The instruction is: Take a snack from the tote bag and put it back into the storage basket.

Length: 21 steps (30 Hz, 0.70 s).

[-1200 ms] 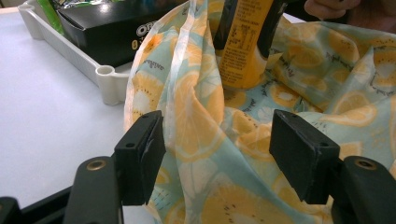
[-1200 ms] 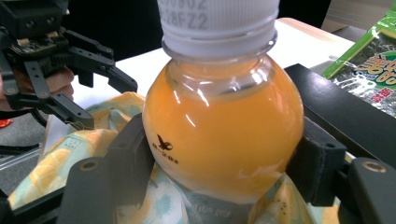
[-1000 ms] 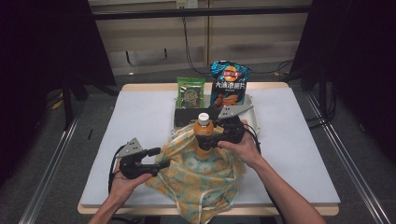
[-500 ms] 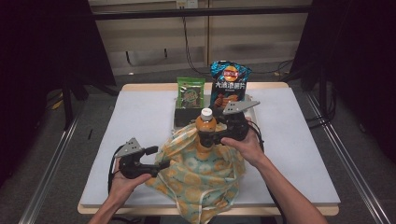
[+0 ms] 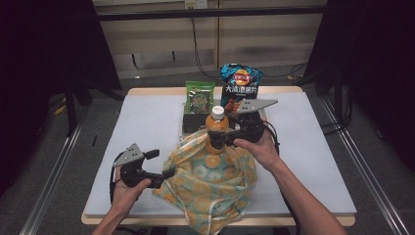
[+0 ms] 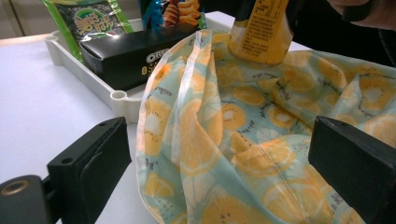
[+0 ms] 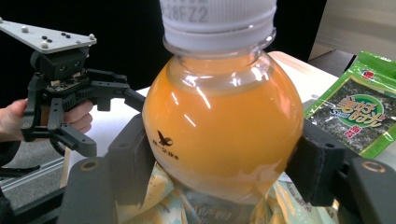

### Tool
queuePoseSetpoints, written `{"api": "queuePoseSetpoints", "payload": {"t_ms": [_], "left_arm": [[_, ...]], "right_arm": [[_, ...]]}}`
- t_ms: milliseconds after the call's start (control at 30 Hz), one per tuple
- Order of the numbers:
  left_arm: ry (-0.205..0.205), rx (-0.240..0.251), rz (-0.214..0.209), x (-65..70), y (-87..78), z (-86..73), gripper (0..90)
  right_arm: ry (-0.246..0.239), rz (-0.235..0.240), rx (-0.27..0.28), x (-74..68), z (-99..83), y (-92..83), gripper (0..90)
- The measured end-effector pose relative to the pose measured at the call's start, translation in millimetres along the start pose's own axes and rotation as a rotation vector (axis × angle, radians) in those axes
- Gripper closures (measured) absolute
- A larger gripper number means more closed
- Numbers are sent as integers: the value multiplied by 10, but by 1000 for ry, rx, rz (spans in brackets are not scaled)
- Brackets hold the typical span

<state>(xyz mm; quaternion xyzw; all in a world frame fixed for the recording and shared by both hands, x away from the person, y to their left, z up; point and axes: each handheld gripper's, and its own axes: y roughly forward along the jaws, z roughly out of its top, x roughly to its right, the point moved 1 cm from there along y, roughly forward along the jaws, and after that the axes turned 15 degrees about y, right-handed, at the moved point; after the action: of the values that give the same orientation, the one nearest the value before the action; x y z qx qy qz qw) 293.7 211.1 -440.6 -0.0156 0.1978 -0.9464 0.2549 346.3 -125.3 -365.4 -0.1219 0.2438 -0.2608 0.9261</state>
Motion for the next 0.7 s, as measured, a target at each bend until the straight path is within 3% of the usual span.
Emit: {"api": "queuePoseSetpoints", "payload": {"t_ms": [167, 233, 500, 700], "left_arm": [[25, -36, 3, 19, -35, -24, 52], [-7, 4, 24, -10, -76, -67, 50], [-1, -4, 69, -58, -110, -83, 50], [-15, 1, 64, -84, -144, -129, 50]], "right_arm": [[0, -5, 17, -12, 86, -43, 317], [-2, -7, 24, -16, 124, -65, 317], [-8, -24, 55, -10, 269, -146, 317], [-1, -40, 80, 42, 338, -221, 317]]}}
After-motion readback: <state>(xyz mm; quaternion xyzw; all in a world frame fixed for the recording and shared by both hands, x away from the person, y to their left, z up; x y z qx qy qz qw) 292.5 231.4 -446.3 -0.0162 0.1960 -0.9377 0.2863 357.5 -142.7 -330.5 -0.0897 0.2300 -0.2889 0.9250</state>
